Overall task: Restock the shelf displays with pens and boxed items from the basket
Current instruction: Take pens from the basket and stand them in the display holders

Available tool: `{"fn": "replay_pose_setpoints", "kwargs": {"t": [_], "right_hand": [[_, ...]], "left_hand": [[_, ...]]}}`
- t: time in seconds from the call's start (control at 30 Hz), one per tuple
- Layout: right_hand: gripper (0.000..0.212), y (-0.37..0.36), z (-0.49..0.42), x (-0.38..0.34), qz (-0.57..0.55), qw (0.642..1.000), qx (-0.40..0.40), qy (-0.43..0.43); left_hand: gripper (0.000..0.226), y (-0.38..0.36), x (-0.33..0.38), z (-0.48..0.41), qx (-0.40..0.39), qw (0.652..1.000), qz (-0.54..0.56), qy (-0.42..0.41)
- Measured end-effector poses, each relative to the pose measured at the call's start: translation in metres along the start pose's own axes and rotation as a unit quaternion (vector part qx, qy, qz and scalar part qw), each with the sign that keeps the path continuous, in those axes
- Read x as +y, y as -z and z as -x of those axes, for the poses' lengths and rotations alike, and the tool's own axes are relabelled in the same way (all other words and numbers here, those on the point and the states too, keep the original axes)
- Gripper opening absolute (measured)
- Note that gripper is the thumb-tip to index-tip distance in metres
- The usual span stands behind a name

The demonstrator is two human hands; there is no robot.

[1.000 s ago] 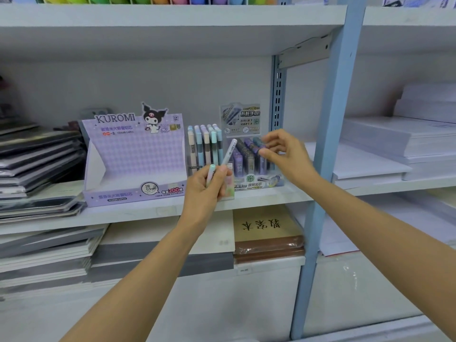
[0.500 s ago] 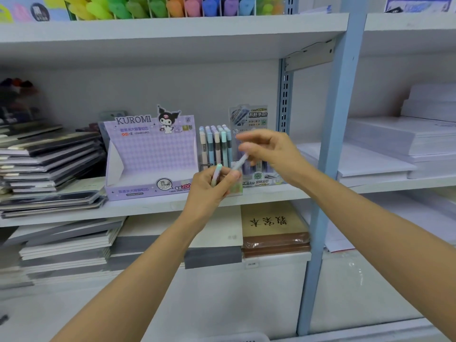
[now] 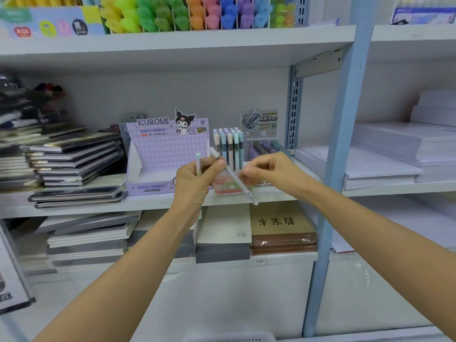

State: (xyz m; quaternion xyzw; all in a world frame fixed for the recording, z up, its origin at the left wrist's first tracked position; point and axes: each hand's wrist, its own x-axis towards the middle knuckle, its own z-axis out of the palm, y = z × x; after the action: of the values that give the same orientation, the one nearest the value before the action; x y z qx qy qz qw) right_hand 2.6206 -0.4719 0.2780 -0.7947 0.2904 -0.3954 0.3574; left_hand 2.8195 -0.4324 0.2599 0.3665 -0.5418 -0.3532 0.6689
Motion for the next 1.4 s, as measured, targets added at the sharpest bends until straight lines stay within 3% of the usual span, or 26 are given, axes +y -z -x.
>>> {"fn": "replay_pose_setpoints", "kwargs": {"t": [0.1,0.2,0.27,0.33,0.43,0.57,0.67,0.87,1.0,1.27,1.4], "right_hand": [[0.021,-0.006,-0.008,-0.019,0.014,0.996,0.069,0.051],[0.015,-0.01,-0.016,-0.03,0.079,0.991,0.066,0.081],[0.011,-0.009,-0.019,-0.034,0.088,0.988,0.084,0.099],[0.011,0.0,-0.023,-0.036,0.051,0.98,0.154,0.112],[0.011,0.021,-0.031,-0.04,0.017,0.949,0.285,0.137],[0.012,0.042,-0.044,-0.043,0.065,0.914,0.364,0.168],[0.013,0.043,-0.051,-0.037,0.113,0.913,0.352,0.172],[0.013,0.023,-0.062,-0.018,0.193,0.932,0.267,0.15],[0.015,0.024,-0.063,-0.022,0.185,0.943,0.231,0.15],[0.022,0.012,-0.054,-0.01,0.225,0.943,0.194,0.148],[0.026,0.009,-0.048,-0.007,0.231,0.932,0.231,0.156]], "left_hand": [[0.003,-0.01,0.005,0.004,-0.074,0.994,-0.074,-0.041],[0.004,-0.019,0.009,0.003,-0.116,0.984,-0.115,-0.068],[0.004,-0.019,0.009,0.0,-0.094,0.984,-0.131,-0.073],[0.006,-0.014,0.005,-0.006,-0.049,0.976,-0.197,-0.084],[0.015,-0.005,-0.004,-0.012,-0.016,0.937,-0.327,-0.126],[0.018,-0.003,-0.014,-0.018,0.015,0.896,-0.418,-0.145],[0.012,-0.005,-0.018,-0.021,0.04,0.89,-0.427,-0.155],[0.014,-0.006,-0.02,-0.024,0.047,0.91,-0.381,-0.16],[0.018,-0.005,-0.021,-0.024,0.045,0.915,-0.369,-0.157],[0.016,-0.006,-0.023,-0.014,0.045,0.926,-0.331,-0.176],[0.017,-0.006,-0.021,-0.01,0.041,0.926,-0.33,-0.176]]}}
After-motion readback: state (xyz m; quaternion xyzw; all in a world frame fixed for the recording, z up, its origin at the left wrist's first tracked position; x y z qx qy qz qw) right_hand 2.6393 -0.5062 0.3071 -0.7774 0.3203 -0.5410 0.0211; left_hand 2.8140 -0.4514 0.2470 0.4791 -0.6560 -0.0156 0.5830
